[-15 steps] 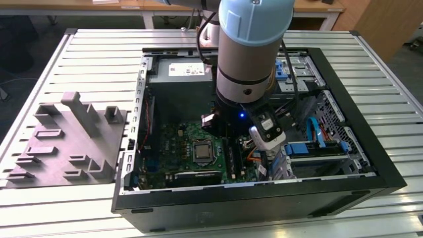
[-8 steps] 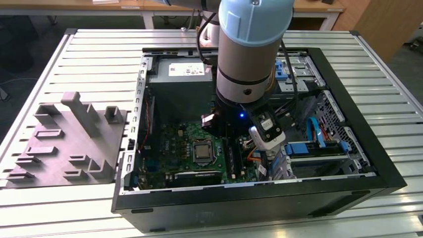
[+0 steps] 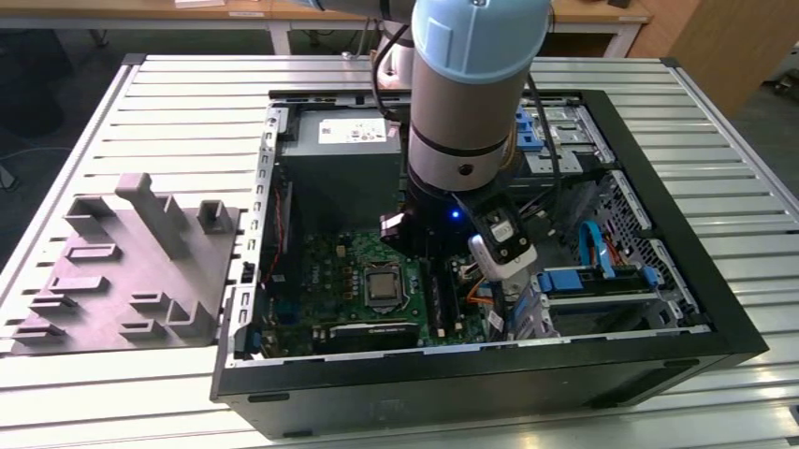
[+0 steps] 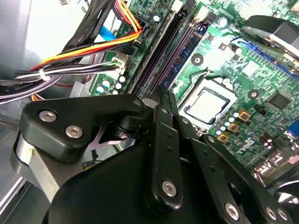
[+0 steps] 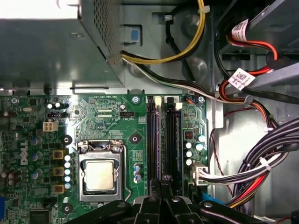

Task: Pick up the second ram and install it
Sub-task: 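Insert the second ram into the second slot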

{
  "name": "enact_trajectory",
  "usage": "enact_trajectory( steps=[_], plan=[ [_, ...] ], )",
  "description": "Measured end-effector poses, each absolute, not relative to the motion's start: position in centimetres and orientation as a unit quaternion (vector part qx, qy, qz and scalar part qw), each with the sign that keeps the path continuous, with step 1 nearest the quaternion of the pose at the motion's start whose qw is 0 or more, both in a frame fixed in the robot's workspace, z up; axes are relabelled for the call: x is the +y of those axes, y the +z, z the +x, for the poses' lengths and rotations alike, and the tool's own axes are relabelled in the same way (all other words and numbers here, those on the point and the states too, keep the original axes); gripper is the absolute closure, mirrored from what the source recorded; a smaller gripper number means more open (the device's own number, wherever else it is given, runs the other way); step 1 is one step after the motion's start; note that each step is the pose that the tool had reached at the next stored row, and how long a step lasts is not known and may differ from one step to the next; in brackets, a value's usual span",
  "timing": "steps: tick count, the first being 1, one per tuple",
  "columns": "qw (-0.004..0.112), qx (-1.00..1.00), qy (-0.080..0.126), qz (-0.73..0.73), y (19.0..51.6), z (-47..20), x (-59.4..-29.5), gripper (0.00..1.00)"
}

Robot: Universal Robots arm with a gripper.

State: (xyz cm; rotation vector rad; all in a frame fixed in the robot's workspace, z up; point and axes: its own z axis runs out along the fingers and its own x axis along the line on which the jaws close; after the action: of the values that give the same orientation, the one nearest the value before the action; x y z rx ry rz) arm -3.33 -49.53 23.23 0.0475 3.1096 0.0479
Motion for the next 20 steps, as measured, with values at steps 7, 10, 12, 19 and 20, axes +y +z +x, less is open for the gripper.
enact_trajectory(
  steps=[7, 10, 12, 19, 20],
  plan=[
    [0.016, 1.000, 0.013, 0.016, 23.20, -3.33, -49.49, 0.89],
    [0.016, 1.000, 0.013, 0.016, 23.11, -3.33, -49.50, 0.89],
    [0.016, 1.000, 0.013, 0.016, 23.08, -3.32, -49.50, 0.89],
    [0.016, 1.000, 0.013, 0.016, 23.01, -3.31, -49.65, 0.89],
    [0.016, 1.000, 0.013, 0.016, 23.01, -3.30, -49.65, 0.89]
  ],
)
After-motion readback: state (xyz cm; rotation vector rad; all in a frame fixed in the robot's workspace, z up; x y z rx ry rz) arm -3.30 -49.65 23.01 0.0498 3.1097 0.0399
